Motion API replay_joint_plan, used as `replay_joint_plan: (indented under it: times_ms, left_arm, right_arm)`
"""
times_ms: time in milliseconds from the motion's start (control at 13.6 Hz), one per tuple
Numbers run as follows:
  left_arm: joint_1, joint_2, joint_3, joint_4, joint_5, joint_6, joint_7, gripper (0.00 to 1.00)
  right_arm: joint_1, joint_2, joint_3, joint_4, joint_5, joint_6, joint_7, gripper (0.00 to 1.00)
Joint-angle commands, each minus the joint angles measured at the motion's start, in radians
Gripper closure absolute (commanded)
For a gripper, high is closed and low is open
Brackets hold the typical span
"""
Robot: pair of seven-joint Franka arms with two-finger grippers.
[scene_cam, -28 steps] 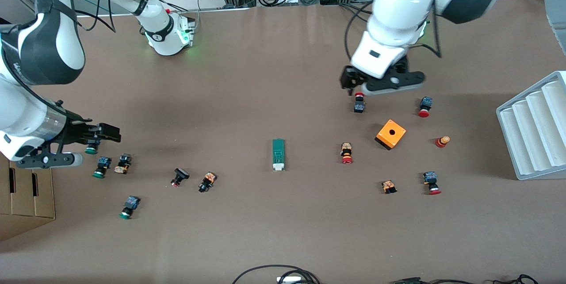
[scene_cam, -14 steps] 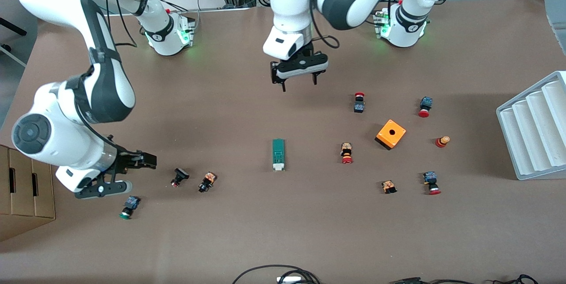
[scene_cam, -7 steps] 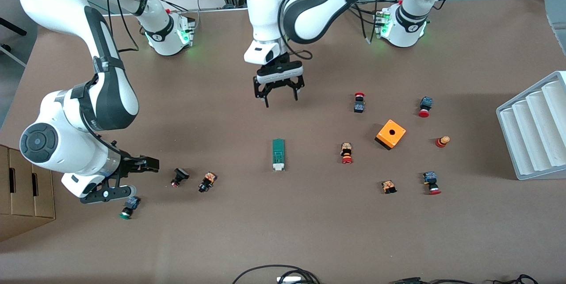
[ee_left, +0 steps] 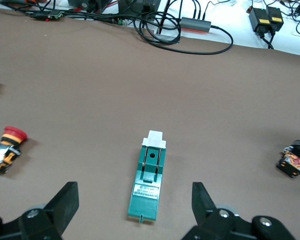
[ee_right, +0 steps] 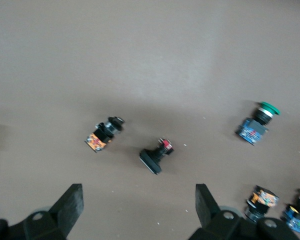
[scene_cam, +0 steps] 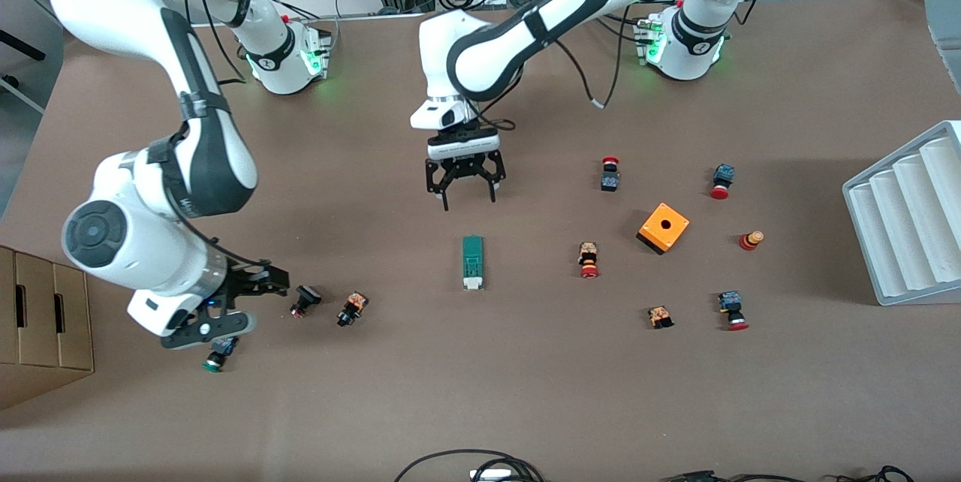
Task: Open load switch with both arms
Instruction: 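Move the left gripper over the green switch while the right gripper approaches, then lower the left gripper onto the switch base while the right gripper reaches over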
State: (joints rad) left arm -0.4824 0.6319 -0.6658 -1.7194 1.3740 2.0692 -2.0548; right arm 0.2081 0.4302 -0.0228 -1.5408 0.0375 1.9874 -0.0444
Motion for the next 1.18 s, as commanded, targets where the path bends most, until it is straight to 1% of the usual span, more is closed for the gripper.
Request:
replay_joint_plan:
  times_ms: [0, 147, 295, 369, 442, 516, 590, 737, 811, 958, 1106]
  left_arm:
    - [-0.025, 0.057, 0.014, 0.014, 0.077, -0.021, -0.056, 0.00]
    - [-0.035, 0.107, 0.028, 0.015, 0.208, -0.024, -0.143, 0.00]
    - [-0.041, 0.153, 0.064, 0.018, 0.333, -0.024, -0.206, 0.00]
    - [-0.054, 0.173, 0.072, 0.018, 0.370, -0.026, -0.212, 0.00]
    - [-0.071, 0.196, 0.096, 0.018, 0.399, -0.047, -0.217, 0.00]
    - [-0.115, 0.225, 0.121, 0.026, 0.437, -0.087, -0.241, 0.00]
    - [-0.155, 0.264, 0.149, 0.055, 0.457, -0.122, -0.287, 0.00]
    - [-0.232, 0.316, 0.198, 0.121, 0.462, -0.164, -0.344, 0.00]
    - [-0.251, 0.327, 0.215, 0.139, 0.462, -0.166, -0.346, 0.00]
    - [-0.258, 0.337, 0.226, 0.145, 0.465, -0.164, -0.346, 0.00]
    - [-0.265, 0.354, 0.233, 0.165, 0.468, -0.169, -0.347, 0.00]
  right_arm:
    - [0.019, 0.027, -0.006, 0.013, 0.033, 0.022, -0.020, 0.00]
    - [0.056, 0.032, -0.009, 0.015, 0.032, 0.033, -0.015, 0.00]
    - [0.066, 0.041, -0.009, 0.015, 0.030, 0.053, -0.021, 0.00]
    - [0.065, 0.048, -0.009, 0.016, 0.030, 0.060, -0.035, 0.00]
    - [0.066, 0.059, -0.009, 0.016, 0.030, 0.080, -0.081, 0.00]
    - [0.066, 0.074, -0.008, 0.016, 0.032, 0.111, -0.139, 0.00]
    - [0.073, 0.090, -0.009, 0.018, 0.032, 0.141, -0.197, 0.00]
    - [0.102, 0.105, -0.011, 0.024, 0.028, 0.174, -0.224, 0.00]
    - [0.108, 0.113, -0.011, 0.034, 0.028, 0.179, -0.226, 0.00]
    - [0.143, 0.134, -0.012, 0.079, 0.022, 0.183, -0.229, 0.00]
    - [0.178, 0.154, -0.016, 0.111, 0.021, 0.215, -0.227, 0.00]
